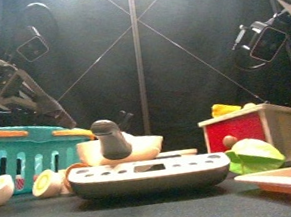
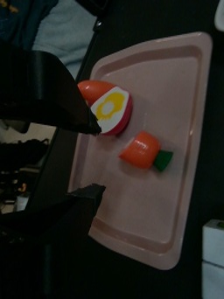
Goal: Grab carrot top
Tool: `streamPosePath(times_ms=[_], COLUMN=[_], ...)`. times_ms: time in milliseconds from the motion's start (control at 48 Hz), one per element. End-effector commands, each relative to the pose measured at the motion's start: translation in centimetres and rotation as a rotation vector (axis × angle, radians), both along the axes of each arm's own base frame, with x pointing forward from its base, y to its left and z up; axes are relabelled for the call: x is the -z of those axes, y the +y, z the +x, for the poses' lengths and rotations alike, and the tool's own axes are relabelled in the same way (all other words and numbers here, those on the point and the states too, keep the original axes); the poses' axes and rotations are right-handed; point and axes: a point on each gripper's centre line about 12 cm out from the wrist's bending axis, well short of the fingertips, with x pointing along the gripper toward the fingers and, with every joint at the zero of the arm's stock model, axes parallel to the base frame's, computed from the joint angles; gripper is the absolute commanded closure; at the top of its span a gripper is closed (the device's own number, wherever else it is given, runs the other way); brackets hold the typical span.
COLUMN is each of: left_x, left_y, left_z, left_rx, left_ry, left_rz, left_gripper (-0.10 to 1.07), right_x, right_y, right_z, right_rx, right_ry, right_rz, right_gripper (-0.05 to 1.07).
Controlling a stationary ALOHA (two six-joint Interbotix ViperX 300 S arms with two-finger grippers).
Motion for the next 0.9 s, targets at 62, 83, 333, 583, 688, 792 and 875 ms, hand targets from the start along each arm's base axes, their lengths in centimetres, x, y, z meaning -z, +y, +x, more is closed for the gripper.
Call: streamPosePath(times_ms=[62, 83, 333, 583, 688, 792, 875], left_x=[-0.4, -0.4, -0.4, -0.3, -0.3, -0.3, -0.3], left_y=[0.0, 0.0, 0.0, 0.0, 0.0, 0.0, 0.0], left_z=[0.3, 0.3, 0.3, 0.2, 0.2, 0.2, 0.2], left_rx=[0.001, 0.001, 0.001, 0.001, 0.001, 0.001, 0.0], left_ry=[-0.015, -0.015, -0.015, -0.014, -0.014, -0.014, -0.014], left_rz=[0.0, 0.0, 0.0, 0.0, 0.0, 0.0, -0.002], left_gripper=[-0.01, -0.01, -0.01, -0.01, -0.01, -0.01, -0.01], right_x=[-0.3, -0.2, 1.0, 1.7, 2.2, 2.8, 3.0], right_y=[-0.2, -0.2, 0.0, 0.4, 0.4, 0.4, 0.4], right_z=[0.8, 0.8, 1.4, 1.2, 0.9, 0.9, 1.0], right_rx=[0.03, 0.037, 0.042, 0.037, 0.044, 0.048, 0.047], right_ry=[-0.032, -0.03, -0.038, -0.033, -0.014, 0.006, 0.011], right_rz=[-0.031, -0.035, -0.045, -0.036, -0.037, -0.04, -0.041], right_gripper=[0.16, 0.16, 0.15, 0.15, 0.15, 0.15, 0.15])
